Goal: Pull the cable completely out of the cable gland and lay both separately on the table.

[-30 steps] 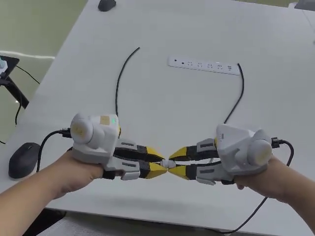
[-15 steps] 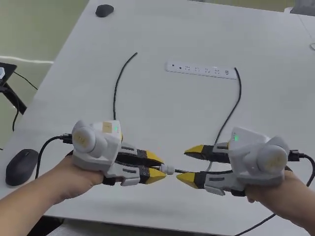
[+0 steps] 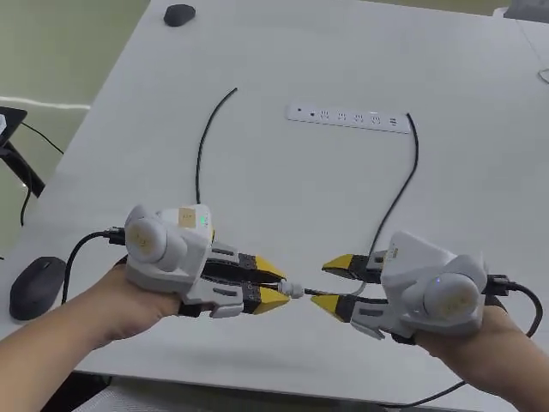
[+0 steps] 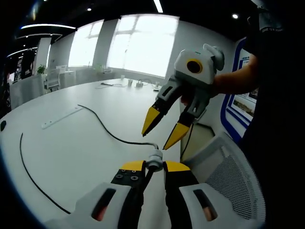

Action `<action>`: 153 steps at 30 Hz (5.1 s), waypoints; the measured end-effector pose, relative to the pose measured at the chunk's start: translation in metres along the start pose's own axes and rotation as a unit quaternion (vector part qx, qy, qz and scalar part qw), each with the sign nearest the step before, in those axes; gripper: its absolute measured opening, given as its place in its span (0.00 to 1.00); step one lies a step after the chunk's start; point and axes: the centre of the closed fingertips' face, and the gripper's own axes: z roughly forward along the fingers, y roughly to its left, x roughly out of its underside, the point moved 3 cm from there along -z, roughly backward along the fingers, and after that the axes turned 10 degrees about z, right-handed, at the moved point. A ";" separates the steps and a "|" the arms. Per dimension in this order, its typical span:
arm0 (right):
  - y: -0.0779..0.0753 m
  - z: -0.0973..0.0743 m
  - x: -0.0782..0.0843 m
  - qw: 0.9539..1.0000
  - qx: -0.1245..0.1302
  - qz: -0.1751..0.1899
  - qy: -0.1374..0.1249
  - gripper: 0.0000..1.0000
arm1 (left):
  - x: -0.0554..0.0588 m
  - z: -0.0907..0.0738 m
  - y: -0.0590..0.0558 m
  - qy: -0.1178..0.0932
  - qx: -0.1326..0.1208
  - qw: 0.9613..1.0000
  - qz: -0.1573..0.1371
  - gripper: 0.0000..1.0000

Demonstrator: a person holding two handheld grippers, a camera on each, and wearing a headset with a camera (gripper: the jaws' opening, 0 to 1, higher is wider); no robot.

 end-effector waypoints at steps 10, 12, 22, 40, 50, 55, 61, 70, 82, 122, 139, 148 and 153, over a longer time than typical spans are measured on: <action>0.006 0.013 0.005 0.999 -0.014 -0.037 0.031 0.10 | -0.002 0.000 0.001 -0.001 -0.005 1.000 -0.001 0.15; 0.005 0.013 0.005 0.999 -0.012 -0.040 0.033 0.06 | -0.002 0.001 0.001 0.000 -0.005 1.000 0.000 0.15; 0.004 0.012 0.006 0.999 0.002 -0.030 0.032 0.01 | -0.005 0.002 0.005 0.000 -0.015 1.000 0.001 0.15; -0.010 0.007 0.012 0.999 0.039 0.022 0.017 0.00 | -0.009 0.002 0.010 -0.004 -0.026 1.000 -0.003 0.15; -0.024 0.002 0.022 0.993 0.069 0.093 -0.003 0.00 | -0.012 0.000 0.012 -0.009 -0.035 0.999 -0.004 0.15; -0.034 -0.003 0.030 0.987 0.085 0.136 -0.016 0.00 | -0.015 0.001 0.013 -0.014 -0.039 0.999 -0.005 0.15; -0.046 -0.008 0.042 0.972 0.108 0.206 -0.033 0.00 | -0.019 0.001 0.016 -0.020 -0.050 0.999 0.000 0.15; -0.060 -0.013 0.074 0.934 0.146 0.321 -0.051 0.00 | -0.023 0.001 0.020 -0.027 -0.069 0.997 0.002 0.15; -0.061 -0.008 0.094 0.907 0.168 0.380 -0.063 0.00 | -0.025 0.003 0.019 -0.032 -0.077 0.997 0.003 0.15; -0.012 0.001 -0.010 0.986 0.167 0.028 -0.006 0.06 | -0.022 0.001 0.019 -0.016 -0.072 0.997 0.012 0.15; -0.012 0.003 -0.006 0.986 0.159 0.055 -0.001 0.02 | -0.019 0.003 0.014 -0.011 -0.068 0.998 0.013 0.15; -0.010 0.003 -0.001 0.985 0.147 0.092 -0.006 0.01 | -0.019 0.004 0.012 -0.008 -0.063 0.998 0.019 0.15; -0.013 0.002 0.006 0.982 0.143 0.121 -0.007 0.00 | -0.017 0.004 0.012 -0.003 -0.061 0.998 0.021 0.15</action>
